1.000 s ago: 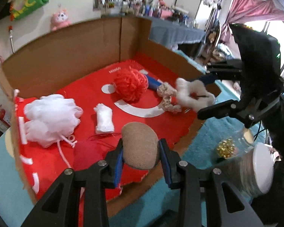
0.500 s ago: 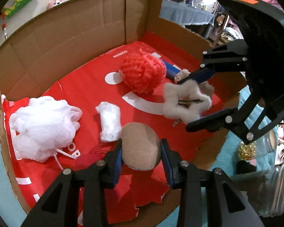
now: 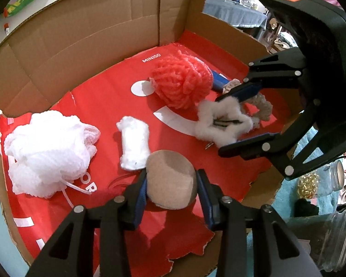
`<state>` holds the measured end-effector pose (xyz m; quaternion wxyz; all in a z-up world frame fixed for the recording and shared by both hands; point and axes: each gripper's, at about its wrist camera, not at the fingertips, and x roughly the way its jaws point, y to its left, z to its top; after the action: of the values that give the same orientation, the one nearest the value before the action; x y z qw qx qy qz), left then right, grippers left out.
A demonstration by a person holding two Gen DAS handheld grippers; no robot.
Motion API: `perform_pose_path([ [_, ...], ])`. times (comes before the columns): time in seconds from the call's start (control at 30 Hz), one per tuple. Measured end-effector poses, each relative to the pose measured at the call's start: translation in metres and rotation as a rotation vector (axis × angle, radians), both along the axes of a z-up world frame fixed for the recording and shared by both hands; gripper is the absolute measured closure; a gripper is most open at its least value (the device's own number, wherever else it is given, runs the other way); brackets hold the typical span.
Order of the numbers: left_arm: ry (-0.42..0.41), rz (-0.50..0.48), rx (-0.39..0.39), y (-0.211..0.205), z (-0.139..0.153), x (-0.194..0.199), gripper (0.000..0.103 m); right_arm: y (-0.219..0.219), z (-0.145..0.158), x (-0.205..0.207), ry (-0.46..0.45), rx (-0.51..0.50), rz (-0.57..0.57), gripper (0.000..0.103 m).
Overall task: Organize soft objects
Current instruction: 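Carry the tan sponge and white fluffy star into the box and release both, then withdraw both tools from the box back toward the table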
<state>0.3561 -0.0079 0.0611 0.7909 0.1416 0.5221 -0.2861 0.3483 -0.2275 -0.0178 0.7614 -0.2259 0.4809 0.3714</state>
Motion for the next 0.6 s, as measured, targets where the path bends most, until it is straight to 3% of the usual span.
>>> perform_pose_path([
  [0.27, -0.023, 0.026, -0.021, 0.004, 0.006, 0.0, 0.038, 0.004, -0.002, 0.001, -0.012, -0.011, -0.009, 0.045],
  [0.4, -0.049, 0.035, -0.043, 0.009, 0.019, -0.01, 0.035, -0.001, 0.004, -0.003, -0.03, 0.0, -0.028, 0.044],
  [0.6, -0.117, 0.058, -0.099, 0.016, 0.049, -0.036, 0.025, -0.009, 0.025, -0.013, -0.081, 0.025, -0.077, 0.033],
])
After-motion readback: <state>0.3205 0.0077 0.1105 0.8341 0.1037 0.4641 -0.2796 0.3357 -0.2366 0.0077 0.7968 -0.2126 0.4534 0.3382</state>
